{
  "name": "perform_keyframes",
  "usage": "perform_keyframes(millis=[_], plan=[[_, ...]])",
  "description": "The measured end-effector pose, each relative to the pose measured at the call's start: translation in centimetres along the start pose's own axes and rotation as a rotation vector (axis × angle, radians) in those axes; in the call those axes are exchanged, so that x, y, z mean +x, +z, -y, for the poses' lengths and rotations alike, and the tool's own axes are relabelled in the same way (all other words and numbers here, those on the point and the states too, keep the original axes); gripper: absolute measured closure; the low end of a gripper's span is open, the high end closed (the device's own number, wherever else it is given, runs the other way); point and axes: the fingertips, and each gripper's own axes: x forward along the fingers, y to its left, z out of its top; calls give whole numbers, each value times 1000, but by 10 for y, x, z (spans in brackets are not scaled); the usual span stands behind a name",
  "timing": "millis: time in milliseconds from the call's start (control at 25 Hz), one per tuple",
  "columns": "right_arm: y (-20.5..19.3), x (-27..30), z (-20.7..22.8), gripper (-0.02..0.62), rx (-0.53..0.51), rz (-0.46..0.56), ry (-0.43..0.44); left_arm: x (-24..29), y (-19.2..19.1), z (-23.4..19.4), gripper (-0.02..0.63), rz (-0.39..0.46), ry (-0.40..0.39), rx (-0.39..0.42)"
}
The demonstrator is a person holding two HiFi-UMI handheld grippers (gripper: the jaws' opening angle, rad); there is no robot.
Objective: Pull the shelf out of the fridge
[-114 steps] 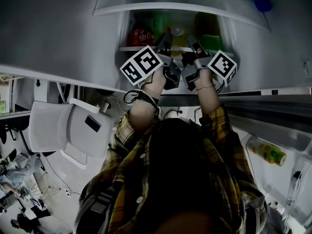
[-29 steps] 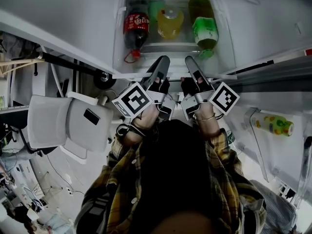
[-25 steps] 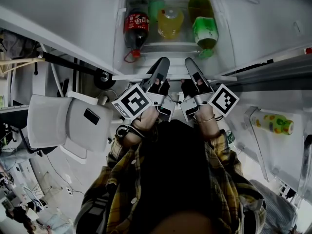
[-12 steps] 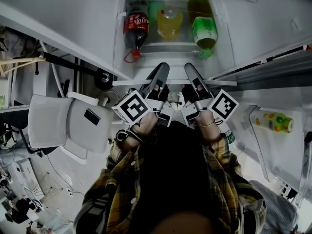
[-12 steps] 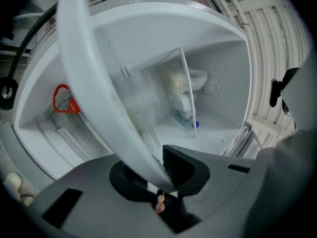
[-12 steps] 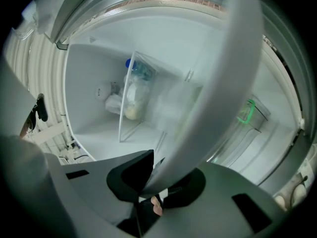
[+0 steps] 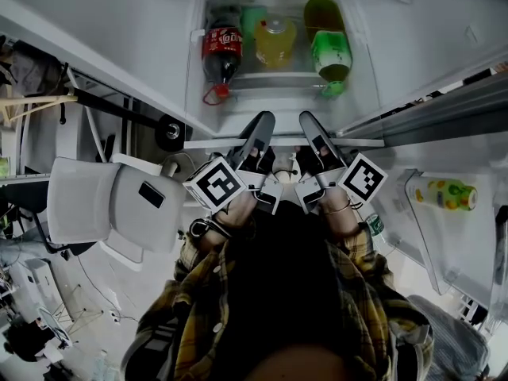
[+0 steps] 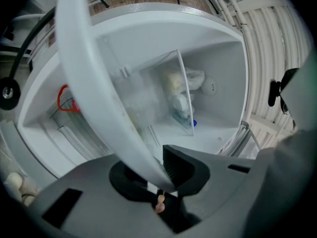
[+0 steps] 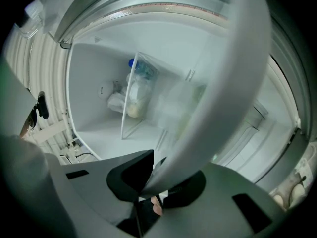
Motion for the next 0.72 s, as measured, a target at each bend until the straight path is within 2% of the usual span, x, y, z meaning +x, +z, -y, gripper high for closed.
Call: perform_keyframes(millis=[560,720], plan=[[-5,-5,-4,532,-11,-8,0,-9,0,2,542,11,11,-1],[-5,-5,-6,532,-10,-7,2,-8,0,6,543,16,-11,-5]])
